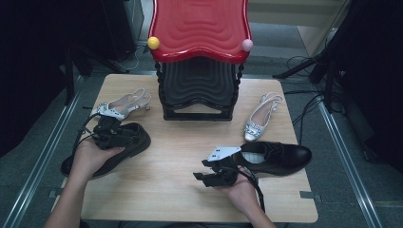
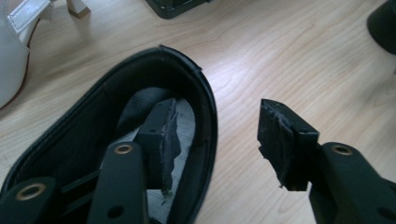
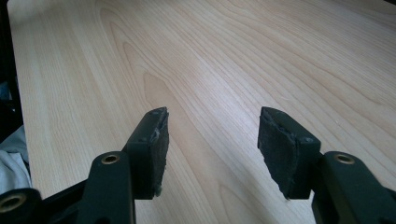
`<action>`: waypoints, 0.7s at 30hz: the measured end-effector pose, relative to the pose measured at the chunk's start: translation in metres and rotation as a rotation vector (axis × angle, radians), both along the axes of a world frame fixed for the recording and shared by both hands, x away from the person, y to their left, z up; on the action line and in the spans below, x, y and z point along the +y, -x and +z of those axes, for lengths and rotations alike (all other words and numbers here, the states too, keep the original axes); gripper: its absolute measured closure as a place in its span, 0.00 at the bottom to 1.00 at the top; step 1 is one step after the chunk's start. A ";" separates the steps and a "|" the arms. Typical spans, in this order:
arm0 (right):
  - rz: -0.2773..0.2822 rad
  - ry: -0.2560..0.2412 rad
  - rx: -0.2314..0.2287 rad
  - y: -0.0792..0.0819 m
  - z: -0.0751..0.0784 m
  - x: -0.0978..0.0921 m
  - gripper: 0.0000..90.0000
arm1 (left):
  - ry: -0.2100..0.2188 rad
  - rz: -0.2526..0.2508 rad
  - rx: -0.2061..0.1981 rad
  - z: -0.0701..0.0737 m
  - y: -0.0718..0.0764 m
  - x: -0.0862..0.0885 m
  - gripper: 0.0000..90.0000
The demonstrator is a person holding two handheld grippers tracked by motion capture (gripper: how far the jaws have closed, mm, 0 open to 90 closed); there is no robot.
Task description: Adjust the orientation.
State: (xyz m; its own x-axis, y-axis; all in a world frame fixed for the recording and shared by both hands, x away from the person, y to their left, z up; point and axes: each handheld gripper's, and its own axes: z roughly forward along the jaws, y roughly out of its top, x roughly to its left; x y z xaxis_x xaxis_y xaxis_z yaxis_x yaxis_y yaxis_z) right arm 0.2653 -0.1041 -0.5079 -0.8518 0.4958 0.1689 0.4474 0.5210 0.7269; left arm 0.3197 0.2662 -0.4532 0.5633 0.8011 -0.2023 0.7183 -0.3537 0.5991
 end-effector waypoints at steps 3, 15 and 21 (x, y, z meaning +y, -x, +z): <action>-0.010 0.000 -0.005 0.002 0.000 -0.004 0.49 | 0.004 0.004 0.010 -0.002 -0.006 -0.002 0.56; -0.056 0.002 0.009 0.008 -0.001 -0.016 0.47 | -0.039 0.006 0.052 -0.021 -0.026 -0.011 0.60; -0.067 0.006 0.009 0.010 -0.001 -0.018 0.47 | -0.057 -0.007 0.076 -0.035 -0.033 -0.016 0.69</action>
State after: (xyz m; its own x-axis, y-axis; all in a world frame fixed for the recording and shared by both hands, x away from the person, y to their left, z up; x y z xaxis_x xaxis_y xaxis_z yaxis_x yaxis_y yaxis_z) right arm 0.2554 -0.1221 -0.5091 -0.8151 0.5528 0.1735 0.4880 0.4937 0.7198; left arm 0.3523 0.2507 -0.4881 0.5534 0.8089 -0.1986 0.7583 -0.3906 0.5219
